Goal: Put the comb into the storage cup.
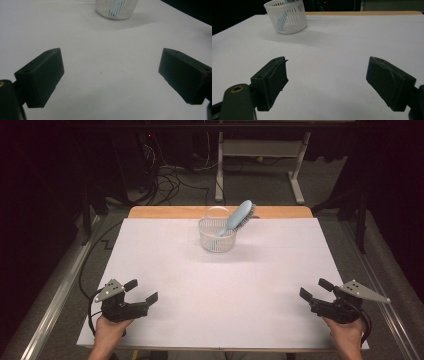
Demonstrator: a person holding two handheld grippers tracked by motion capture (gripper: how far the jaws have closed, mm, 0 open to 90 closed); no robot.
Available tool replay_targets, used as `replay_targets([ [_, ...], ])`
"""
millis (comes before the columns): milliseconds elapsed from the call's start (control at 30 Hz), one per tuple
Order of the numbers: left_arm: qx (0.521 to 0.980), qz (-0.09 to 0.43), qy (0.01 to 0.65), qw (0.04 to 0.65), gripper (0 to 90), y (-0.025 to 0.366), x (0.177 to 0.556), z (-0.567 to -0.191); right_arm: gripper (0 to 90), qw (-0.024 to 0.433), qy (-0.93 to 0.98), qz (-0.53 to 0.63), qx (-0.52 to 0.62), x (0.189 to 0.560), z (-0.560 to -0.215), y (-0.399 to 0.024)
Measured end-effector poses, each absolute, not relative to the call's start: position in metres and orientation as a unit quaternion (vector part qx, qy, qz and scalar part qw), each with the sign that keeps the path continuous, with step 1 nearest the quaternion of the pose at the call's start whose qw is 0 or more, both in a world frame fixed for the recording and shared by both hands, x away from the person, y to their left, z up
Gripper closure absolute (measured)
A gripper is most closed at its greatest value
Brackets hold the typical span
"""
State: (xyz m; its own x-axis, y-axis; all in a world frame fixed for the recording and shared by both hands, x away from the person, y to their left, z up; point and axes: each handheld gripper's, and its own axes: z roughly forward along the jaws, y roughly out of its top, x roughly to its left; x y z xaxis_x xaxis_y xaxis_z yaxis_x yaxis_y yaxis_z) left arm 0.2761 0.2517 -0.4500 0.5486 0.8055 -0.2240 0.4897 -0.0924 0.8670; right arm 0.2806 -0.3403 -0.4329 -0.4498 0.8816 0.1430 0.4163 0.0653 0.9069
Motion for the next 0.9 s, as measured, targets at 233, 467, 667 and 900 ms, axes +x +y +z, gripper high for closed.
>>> replay_targets([
  [233,0.723,0.159,0.446,0.503,5.5,0.251,0.275,-0.450,17.6,0.236,0.689,0.497,0.472,0.277,-0.437,-0.343],
  [467,0.714,0.150,0.450,0.515,5.5,0.253,0.275,-0.450,17.6,0.236,0.688,0.496,0.475,0.273,-0.445,-0.346],
  [667,0.715,0.149,0.451,0.513,5.5,0.251,0.275,-0.450,17.0,0.231,0.688,0.495,0.477,0.270,-0.451,-0.352],
  [900,0.714,0.147,0.455,0.512,5.5,0.252,0.276,-0.451,17.2,0.234,0.701,0.485,0.469,0.262,-0.456,-0.354],
])
